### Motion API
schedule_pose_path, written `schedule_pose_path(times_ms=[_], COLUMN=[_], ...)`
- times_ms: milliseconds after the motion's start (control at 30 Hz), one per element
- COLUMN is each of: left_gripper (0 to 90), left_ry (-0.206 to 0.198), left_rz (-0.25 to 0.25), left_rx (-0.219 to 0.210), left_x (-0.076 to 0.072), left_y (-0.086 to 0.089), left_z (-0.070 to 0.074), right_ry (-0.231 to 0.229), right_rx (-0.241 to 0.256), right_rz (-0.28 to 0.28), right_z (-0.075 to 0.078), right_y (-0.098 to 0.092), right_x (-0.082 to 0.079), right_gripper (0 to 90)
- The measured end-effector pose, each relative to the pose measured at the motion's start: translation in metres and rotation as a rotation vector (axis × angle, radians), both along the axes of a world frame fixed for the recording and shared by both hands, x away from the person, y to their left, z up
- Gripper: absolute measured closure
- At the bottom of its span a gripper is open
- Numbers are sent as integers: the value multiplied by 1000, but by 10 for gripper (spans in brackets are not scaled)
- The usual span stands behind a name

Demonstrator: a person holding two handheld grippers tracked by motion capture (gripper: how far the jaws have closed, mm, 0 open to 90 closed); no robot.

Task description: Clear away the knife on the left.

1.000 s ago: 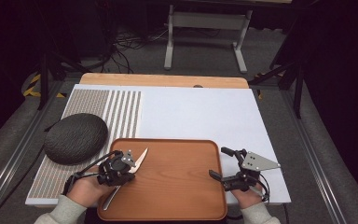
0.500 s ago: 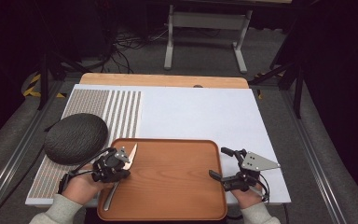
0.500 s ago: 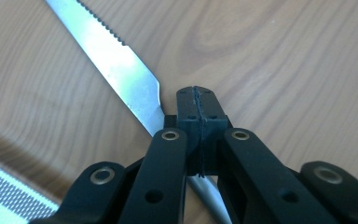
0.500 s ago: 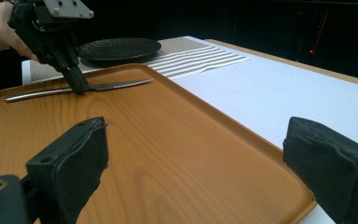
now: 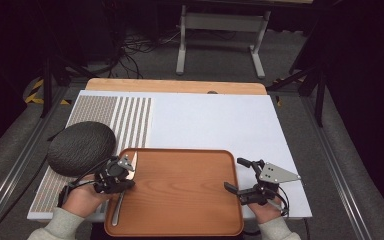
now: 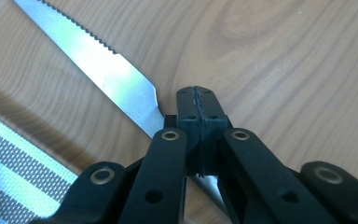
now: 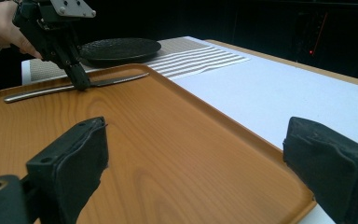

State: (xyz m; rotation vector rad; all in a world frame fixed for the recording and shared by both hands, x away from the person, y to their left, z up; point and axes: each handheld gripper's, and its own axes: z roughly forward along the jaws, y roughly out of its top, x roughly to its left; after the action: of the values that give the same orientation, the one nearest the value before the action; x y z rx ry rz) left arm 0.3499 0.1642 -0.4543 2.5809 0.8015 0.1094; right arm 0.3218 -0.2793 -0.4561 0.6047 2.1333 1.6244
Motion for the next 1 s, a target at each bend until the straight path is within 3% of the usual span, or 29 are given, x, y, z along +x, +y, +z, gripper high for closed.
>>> schedule_pose_path(times_ms=[767, 900, 1000], left_gripper=[899, 898, 854], left_ry=[16, 10, -19], left_rz=[36, 40, 26], left_rx=[7, -5, -27], left_x=[1, 0, 0], left_y=[7, 7, 8], left_z=[1, 2, 5], right_ry=[1, -1, 2], right_rx=[-3, -2, -3], right_rz=[0, 1, -1], right_z=[0, 0, 0], right_y=[0, 0, 0], right_x=[0, 0, 0], right_gripper=[71, 71, 71])
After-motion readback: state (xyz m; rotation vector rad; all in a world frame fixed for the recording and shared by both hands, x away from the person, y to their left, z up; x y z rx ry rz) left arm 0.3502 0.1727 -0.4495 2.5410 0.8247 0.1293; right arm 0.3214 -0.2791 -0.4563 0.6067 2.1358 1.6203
